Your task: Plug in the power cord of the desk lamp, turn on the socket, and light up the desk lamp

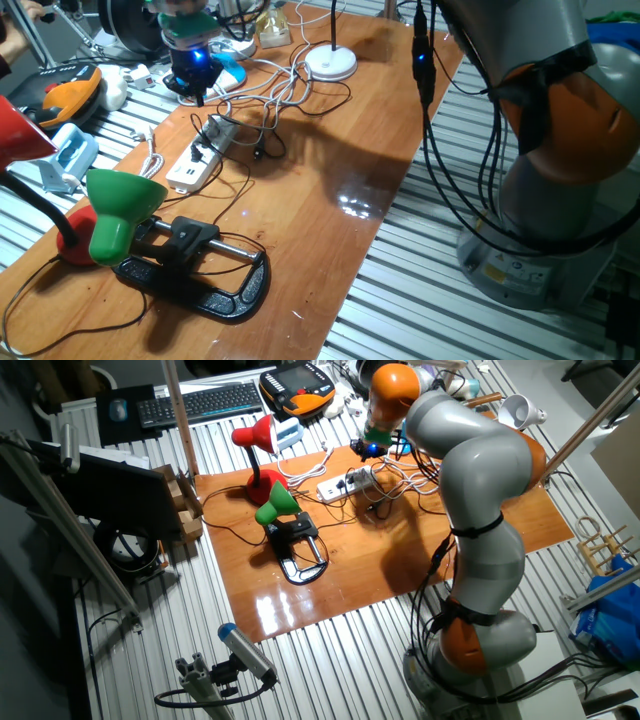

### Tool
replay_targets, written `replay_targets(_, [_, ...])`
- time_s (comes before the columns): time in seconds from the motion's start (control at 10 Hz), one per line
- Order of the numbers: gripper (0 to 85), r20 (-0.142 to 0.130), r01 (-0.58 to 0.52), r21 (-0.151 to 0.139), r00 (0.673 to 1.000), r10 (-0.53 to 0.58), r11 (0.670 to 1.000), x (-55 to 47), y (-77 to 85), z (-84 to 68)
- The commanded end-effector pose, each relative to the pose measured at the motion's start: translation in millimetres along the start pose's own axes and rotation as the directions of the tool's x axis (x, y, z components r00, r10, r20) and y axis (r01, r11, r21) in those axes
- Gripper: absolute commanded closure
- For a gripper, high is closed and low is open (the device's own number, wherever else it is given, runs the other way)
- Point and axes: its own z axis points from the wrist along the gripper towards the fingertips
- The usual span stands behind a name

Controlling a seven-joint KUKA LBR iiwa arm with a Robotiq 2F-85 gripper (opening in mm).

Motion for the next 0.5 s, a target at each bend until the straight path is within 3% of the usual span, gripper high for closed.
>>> replay_targets(0.0, [85.0, -0.031, 0.355, -0.055, 0.934, -0.357, 0.933, 0.1, 1.0, 4.2])
replay_targets(0.1, [85.0, -0.042, 0.369, -0.058, 0.928, -0.371, 0.928, 0.1, 2.4, 6.4])
replay_targets(0.4, [85.0, -0.078, 0.41, -0.025, 0.909, -0.41, 0.912, -0.4, 4.5, 10.3])
